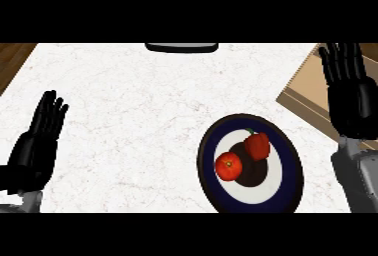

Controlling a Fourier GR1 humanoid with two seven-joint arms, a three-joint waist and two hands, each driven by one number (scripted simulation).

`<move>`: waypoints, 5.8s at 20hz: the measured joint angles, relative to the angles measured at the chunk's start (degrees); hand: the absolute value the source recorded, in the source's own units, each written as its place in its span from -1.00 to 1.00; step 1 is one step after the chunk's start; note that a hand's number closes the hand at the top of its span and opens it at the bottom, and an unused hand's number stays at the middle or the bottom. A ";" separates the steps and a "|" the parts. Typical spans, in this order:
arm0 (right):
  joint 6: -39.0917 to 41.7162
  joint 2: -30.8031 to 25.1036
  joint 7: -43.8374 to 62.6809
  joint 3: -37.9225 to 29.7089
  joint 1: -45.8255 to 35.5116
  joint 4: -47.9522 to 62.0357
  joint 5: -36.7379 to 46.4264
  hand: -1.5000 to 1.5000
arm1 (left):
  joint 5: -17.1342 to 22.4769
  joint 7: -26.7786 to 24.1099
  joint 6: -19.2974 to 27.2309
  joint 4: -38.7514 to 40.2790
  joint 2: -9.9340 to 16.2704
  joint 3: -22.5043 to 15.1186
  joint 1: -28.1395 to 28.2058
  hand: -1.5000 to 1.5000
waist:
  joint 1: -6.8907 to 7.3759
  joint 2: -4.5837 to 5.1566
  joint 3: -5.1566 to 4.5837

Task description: Pick the tomato from the plate and place it in the cardboard box

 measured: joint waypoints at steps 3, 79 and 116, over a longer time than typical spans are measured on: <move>3.35 -2.40 2.74 0.66 -1.58 -3.37 -0.82 -1.00 | -1.96 0.26 -1.71 -0.49 1.36 -0.78 -0.90 0.00 | -0.85 0.45 0.40; 49.42 2.61 22.30 39.48 -1.30 -10.89 72.73 -1.00 | -25.18 2.89 -29.47 7.48 -10.67 7.62 -10.92 0.00 | -1.16 0.96 0.75; 25.35 7.07 -3.69 21.72 -0.91 7.52 79.89 1.00 | -30.31 3.54 -35.18 6.28 -15.75 13.35 -10.19 0.00 | -1.28 1.06 0.76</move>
